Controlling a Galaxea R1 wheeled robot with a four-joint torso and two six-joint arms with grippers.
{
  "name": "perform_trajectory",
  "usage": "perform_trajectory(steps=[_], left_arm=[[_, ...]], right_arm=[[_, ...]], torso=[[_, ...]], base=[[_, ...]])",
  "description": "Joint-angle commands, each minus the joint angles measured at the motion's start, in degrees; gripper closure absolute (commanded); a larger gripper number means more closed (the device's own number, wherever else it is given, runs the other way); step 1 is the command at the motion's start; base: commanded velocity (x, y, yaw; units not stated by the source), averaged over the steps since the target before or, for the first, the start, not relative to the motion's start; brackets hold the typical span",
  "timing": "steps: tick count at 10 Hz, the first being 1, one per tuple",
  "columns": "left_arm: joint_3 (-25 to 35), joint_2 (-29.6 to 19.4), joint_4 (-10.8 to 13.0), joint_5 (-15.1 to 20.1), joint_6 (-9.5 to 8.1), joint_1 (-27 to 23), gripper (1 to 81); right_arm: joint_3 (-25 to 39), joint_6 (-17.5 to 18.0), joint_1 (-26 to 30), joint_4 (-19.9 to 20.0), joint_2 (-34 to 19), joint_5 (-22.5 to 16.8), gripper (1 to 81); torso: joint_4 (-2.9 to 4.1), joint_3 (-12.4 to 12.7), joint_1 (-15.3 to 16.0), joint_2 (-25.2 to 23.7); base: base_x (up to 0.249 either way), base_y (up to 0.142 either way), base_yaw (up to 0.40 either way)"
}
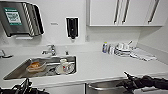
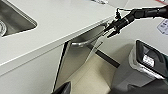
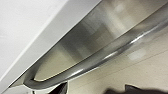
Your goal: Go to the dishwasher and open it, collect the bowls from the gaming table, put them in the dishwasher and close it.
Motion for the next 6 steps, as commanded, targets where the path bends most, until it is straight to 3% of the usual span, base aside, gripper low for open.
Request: perform_trajectory(steps=[1,6], left_arm=[[0.7,-1.1,-0.4,0.6,0.4,-4.8,1.0],[0.8,-1.2,-0.5,0.7,0.31,-4.8,1.0]], right_arm=[[-3.0,2.7,9.7,1.5,0.2,-1.5,1.0],[-5.9,3.1,8.0,1.3,1.8,-1.4,1.0]], torso=[[0.0,0.0,0.0,0.0],[0.0,0.0,0.0,0.0]], base=[[0.0,0.0,0.0],[0.0,0.0,0.0]])
